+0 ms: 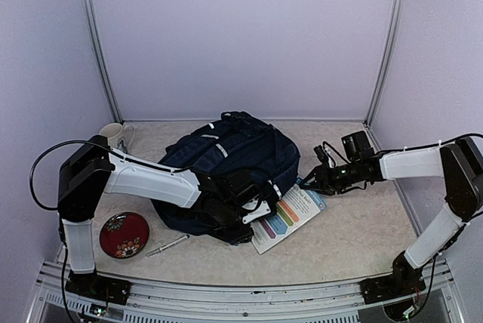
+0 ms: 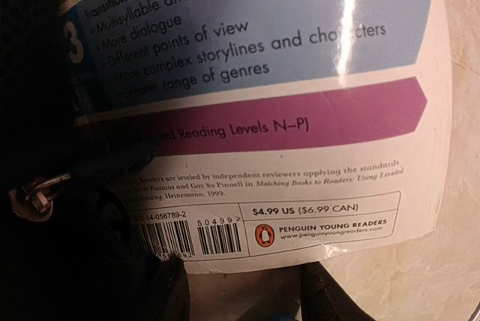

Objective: Pack the student bag
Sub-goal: Pick up the book from the center of the board, then pass from the right arm to the left

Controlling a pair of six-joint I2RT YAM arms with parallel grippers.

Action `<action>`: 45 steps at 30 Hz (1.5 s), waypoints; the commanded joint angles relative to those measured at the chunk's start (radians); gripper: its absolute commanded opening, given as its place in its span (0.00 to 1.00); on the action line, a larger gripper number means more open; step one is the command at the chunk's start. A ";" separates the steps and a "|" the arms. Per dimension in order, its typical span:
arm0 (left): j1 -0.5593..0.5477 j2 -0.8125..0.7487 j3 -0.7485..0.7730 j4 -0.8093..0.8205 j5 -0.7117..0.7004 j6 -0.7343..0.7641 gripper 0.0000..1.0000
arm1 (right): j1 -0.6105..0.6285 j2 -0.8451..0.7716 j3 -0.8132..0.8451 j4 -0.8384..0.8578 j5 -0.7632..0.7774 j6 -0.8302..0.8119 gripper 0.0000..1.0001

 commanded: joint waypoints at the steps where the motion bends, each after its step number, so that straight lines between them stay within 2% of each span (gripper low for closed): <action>1: 0.036 0.097 -0.046 0.127 -0.051 -0.015 0.48 | 0.123 -0.040 0.028 -0.103 -0.234 0.039 0.28; 2: 0.037 0.095 -0.051 0.129 -0.052 -0.015 0.48 | 0.123 -0.049 0.037 -0.131 -0.211 0.034 0.24; 5: 0.046 0.072 -0.064 0.147 -0.033 -0.036 0.50 | 0.123 -0.076 0.073 -0.222 -0.134 0.011 0.00; 10: 0.056 -0.087 -0.165 0.309 0.043 -0.077 0.55 | 0.123 -0.131 0.122 -0.319 -0.067 -0.011 0.00; 12: 0.044 -0.176 -0.214 0.390 0.099 -0.057 0.60 | 0.123 -0.149 0.140 -0.354 -0.055 -0.033 0.00; 15: 0.038 -0.292 -0.261 0.463 0.276 -0.015 0.72 | 0.124 -0.172 0.166 -0.420 -0.050 -0.108 0.00; 17: 0.076 -0.327 -0.270 0.498 0.442 -0.037 0.78 | 0.131 -0.186 0.181 -0.494 -0.053 -0.180 0.00; 19: 0.134 -0.325 -0.251 0.510 0.570 -0.095 0.79 | 0.148 -0.201 0.216 -0.600 -0.009 -0.256 0.00; 22: 0.193 -0.315 -0.223 0.528 0.639 -0.147 0.78 | 0.186 -0.238 0.259 -0.705 0.049 -0.335 0.00; 24: 0.204 -0.305 -0.205 0.544 0.651 -0.156 0.79 | 0.224 -0.273 0.275 -0.734 0.068 -0.376 0.00; 27: 0.205 -0.227 -0.129 0.485 0.754 -0.147 0.83 | 0.285 -0.326 0.297 -0.726 0.097 -0.403 0.00; 29: 0.192 -0.173 -0.083 0.450 0.828 -0.142 0.98 | 0.312 -0.344 0.317 -0.720 0.138 -0.412 0.00; 30: 0.178 -0.162 -0.074 0.439 0.854 -0.124 0.99 | 0.320 -0.346 0.324 -0.723 0.163 -0.415 0.00; 33: 0.108 -0.173 -0.073 0.425 0.835 -0.053 0.99 | 0.338 -0.344 0.342 -0.727 0.194 -0.433 0.00; 36: 0.091 -0.169 -0.074 0.471 0.787 -0.099 0.99 | 0.367 -0.342 0.366 -0.713 0.186 -0.457 0.00; 37: 0.105 -0.150 -0.067 0.487 0.768 -0.133 0.98 | 0.376 -0.343 0.377 -0.709 0.178 -0.473 0.00; 38: 0.113 -0.138 -0.060 0.499 0.740 -0.161 0.92 | 0.381 -0.343 0.385 -0.705 0.171 -0.484 0.00; 39: 0.116 -0.126 -0.051 0.500 0.722 -0.173 0.80 | 0.383 -0.344 0.391 -0.704 0.164 -0.494 0.00; 43: 0.105 -0.144 -0.071 0.553 0.717 -0.176 0.25 | 0.384 -0.359 0.400 -0.687 0.148 -0.514 0.00; 45: 0.100 -0.171 -0.104 0.608 0.730 -0.181 0.05 | 0.384 -0.367 0.399 -0.678 0.143 -0.517 0.00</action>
